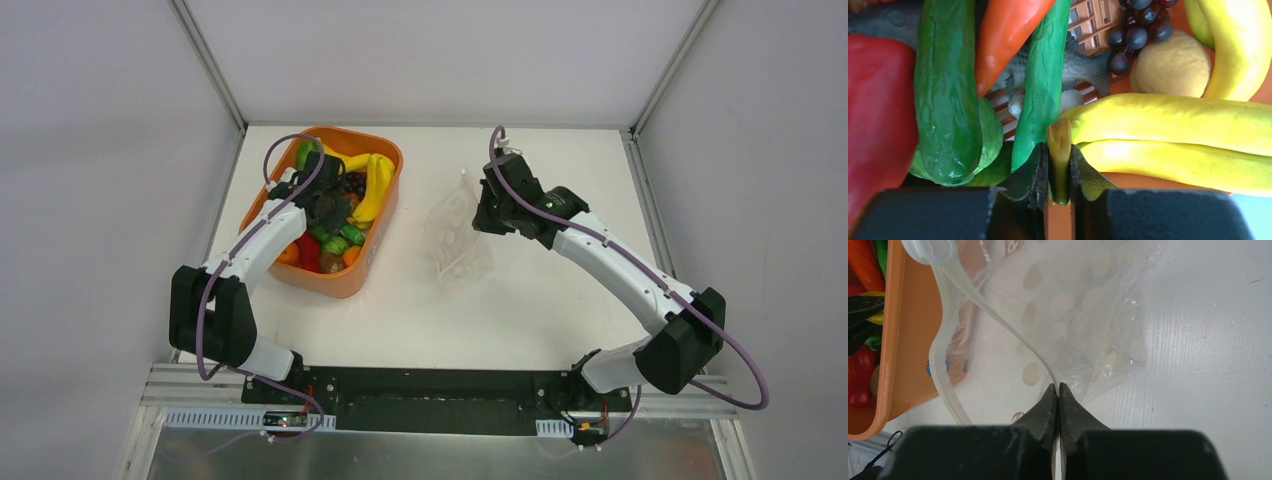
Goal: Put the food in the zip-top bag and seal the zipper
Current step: Pick up the fake fruit from the bin.
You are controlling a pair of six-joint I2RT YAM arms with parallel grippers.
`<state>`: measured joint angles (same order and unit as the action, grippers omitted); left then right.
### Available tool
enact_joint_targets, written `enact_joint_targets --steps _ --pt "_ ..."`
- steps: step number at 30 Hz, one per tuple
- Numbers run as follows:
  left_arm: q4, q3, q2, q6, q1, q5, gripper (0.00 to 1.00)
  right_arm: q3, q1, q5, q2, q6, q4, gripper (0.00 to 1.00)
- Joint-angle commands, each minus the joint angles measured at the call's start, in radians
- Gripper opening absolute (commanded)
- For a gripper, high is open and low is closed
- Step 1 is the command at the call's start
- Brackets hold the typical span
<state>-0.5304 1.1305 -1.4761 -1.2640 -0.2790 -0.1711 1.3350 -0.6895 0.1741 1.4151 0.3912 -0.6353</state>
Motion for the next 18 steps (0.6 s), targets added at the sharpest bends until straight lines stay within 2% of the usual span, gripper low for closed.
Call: enact_joint_targets --steps 1,4,13,18 --pt "-0.026 0.004 0.064 0.068 0.008 -0.061 0.04 0.027 0.003 0.001 -0.006 -0.012 0.01 0.0" --pt "-0.034 0.013 0.096 0.108 0.007 -0.08 0.0 0.027 0.004 0.001 -0.009 -0.011 0.012 0.0" --pt "-0.058 0.002 0.262 0.17 0.006 -0.128 0.0 0.016 0.004 -0.005 -0.023 0.011 0.036 0.0" --pt "-0.006 -0.033 0.353 0.132 0.004 -0.018 0.0 -0.011 0.003 -0.014 -0.038 0.046 0.09 0.0"
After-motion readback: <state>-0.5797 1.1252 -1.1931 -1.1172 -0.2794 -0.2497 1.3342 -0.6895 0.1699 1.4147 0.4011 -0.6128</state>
